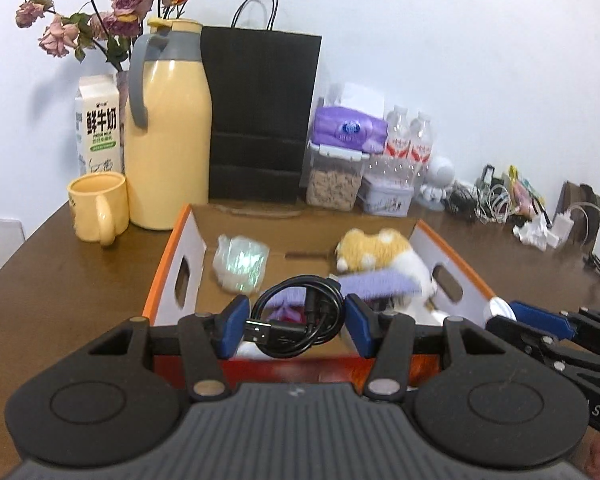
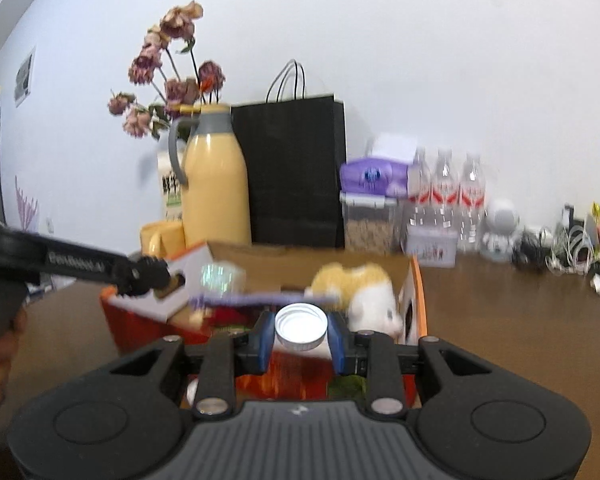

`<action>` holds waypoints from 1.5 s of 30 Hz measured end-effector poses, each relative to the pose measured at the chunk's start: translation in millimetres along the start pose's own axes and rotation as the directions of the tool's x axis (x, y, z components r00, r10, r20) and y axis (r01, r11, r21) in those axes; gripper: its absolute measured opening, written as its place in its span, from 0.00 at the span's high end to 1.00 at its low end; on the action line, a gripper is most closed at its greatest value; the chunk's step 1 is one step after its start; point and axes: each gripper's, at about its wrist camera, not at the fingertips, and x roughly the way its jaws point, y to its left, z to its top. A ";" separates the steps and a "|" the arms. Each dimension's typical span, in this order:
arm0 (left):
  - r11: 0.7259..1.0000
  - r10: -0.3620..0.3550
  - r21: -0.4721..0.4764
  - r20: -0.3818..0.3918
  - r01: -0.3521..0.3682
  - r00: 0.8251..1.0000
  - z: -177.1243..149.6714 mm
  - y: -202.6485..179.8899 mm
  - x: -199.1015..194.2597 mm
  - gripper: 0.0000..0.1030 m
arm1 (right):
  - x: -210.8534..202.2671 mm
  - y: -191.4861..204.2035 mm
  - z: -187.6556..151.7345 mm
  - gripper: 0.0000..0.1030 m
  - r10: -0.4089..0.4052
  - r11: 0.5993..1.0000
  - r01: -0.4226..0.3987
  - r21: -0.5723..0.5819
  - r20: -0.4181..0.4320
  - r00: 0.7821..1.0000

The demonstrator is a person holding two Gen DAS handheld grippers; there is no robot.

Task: Organize objects
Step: 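Carry the cable and cap into the box and open both tools, then move both tools back toward the remaining white caps on the table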

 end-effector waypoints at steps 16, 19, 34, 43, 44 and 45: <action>0.995 0.076 -0.067 0.000 -0.076 0.997 24.5 8.6 66.1 0.48 | 89.6 -20.3 27.6 0.74 -0.087 0.994 0.087 0.066 -0.008 0.996; 0.993 0.084 -0.076 -0.012 -0.085 0.996 20.7 13.1 69.0 0.48 | 96.3 -20.2 21.2 0.74 -0.060 0.995 0.064 0.075 -0.048 0.997; 0.990 0.130 -0.059 0.067 -0.126 0.989 13.5 8.1 55.5 0.00 | 79.0 -7.9 17.3 0.01 -0.052 0.997 0.052 0.053 -0.003 0.999; 0.989 0.127 -0.091 0.083 -0.119 0.988 13.3 13.6 47.8 0.00 | 73.8 -5.3 16.1 0.00 -0.070 0.997 0.070 0.043 0.002 0.998; 0.989 0.125 -0.093 0.087 -0.117 0.988 13.1 14.1 46.4 0.00 | 73.1 -5.6 16.1 0.00 -0.072 0.996 0.072 0.043 0.002 0.997; 0.989 0.122 -0.094 0.092 -0.113 0.988 12.7 14.3 44.7 0.00 | 72.3 -6.1 16.2 0.00 -0.074 0.996 0.074 0.044 0.004 0.997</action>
